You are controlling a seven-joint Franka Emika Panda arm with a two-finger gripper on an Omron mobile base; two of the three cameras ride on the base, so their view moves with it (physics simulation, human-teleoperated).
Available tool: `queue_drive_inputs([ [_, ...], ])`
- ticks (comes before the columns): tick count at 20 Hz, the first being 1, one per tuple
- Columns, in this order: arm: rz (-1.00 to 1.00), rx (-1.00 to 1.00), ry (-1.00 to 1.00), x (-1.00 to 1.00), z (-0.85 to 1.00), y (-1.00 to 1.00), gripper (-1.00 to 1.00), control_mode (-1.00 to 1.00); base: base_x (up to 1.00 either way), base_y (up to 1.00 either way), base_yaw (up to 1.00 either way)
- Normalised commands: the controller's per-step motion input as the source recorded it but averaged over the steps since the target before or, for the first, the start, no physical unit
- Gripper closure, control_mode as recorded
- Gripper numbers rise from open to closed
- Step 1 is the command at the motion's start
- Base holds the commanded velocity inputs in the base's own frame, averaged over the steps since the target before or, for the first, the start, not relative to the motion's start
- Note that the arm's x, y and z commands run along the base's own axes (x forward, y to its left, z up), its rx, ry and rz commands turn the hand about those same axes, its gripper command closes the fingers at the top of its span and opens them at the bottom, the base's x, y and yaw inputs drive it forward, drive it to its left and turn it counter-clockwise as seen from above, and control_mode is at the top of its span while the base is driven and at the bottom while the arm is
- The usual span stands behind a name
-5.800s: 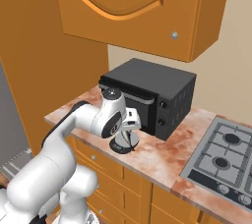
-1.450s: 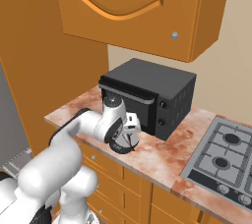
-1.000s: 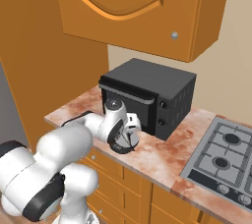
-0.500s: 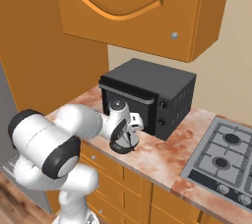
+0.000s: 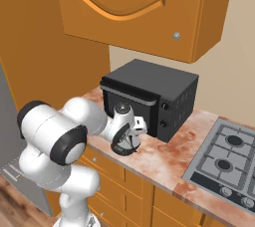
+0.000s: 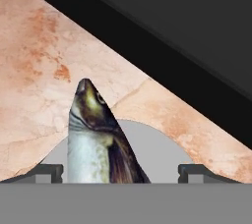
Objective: Take the fish from the fridge and place it on the digital scale on the counter by the fridge. Wait a few seconds for a reading, then move it to the plate on the dining counter.
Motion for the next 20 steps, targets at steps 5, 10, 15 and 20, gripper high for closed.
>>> queue_drive_inputs([
  [5, 0.0, 0.0, 0.0, 0.0, -0.18, 0.0, 1.0, -1.0, 0.0, 0.0, 0.0],
  [10, 0.0, 0.0, -0.01, -0.03, -0.05, 0.0, 1.0, -1.0, 0.0, 0.0, 0.0],
  [15, 0.0, 0.0, -0.09, -0.25, 0.28, 0.0, 1.0, -1.0, 0.0, 0.0, 0.0],
  [20, -0.01, 0.03, -0.11, -0.56, 0.85, 0.0, 1.0, -1.0, 0.0, 0.0, 0.0],
])
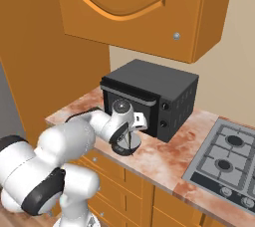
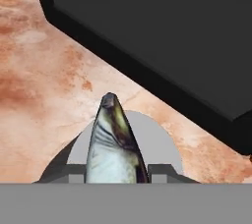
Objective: Take the fish from the fridge and place it on the digital scale on the counter by the fridge. Wait a few seconds for a reading, then move it to the plate on the dining counter.
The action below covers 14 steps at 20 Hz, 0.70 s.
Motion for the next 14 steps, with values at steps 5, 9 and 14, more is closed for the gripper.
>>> queue_drive_inputs([
  [5, -0.02, 0.11, 0.02, -0.77, 1.0, 0.0, 1.0, -1.0, 0.0, 0.0, 0.0],
  [9, -0.01, 0.16, 0.17, -0.79, 1.0, 0.04, 1.0, -1.0, 0.0, 0.0, 0.0],
  [14, 0.0, 0.13, 0.24, -0.52, 0.91, 0.17, 1.0, -1.0, 0.0, 0.0, 0.0],
])
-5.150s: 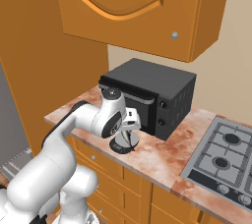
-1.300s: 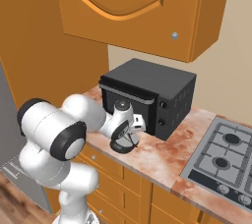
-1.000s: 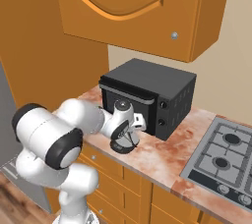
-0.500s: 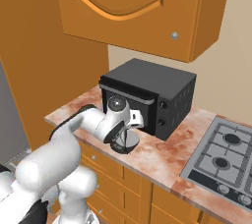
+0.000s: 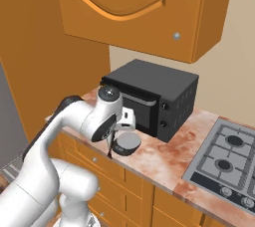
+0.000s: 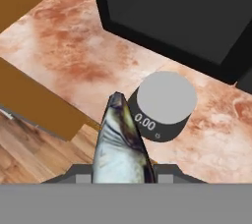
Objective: Take the fish from the fridge and place it on the digital scale on the counter by the fridge. Wait a few seconds for a reading, then move it to the plate on the dining counter.
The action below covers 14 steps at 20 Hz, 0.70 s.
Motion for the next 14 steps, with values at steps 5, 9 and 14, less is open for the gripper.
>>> queue_drive_inputs([
  [5, 0.0, 0.0, 0.04, -0.36, 0.41, 0.24, 1.0, -1.0, 0.0, 0.0, 0.0],
  [9, 0.02, -0.02, 0.03, -0.02, 0.01, 0.19, 1.0, -1.0, 0.0, 0.0, 0.0],
  [14, 0.0, 0.0, 0.0, 0.0, 0.0, 0.0, 1.0, 1.0, -0.46, 0.06, 0.34],
])
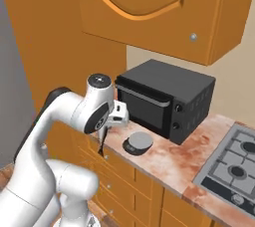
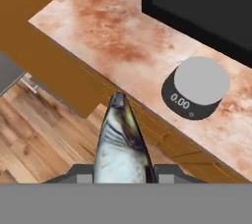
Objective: Take the fish from the fridge and place it on the digital scale on the counter by the fridge. Wait a few seconds for a reading, then move it to the plate on the dining counter.
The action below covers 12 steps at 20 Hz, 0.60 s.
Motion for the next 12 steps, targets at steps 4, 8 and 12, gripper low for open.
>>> queue_drive_inputs([
  [4, 0.0, 0.0, 0.0, 0.0, 0.0, 0.0, 1.0, 1.0, -0.84, 0.0, 0.87],
  [8, 0.0, 0.0, 0.0, 0.0, 0.0, 0.0, 1.0, 1.0, -0.9, 0.0, 0.93],
  [12, 0.0, 0.0, 0.0, 0.0, 0.0, 0.0, 1.0, 1.0, -1.0, 0.0, 0.84],
])
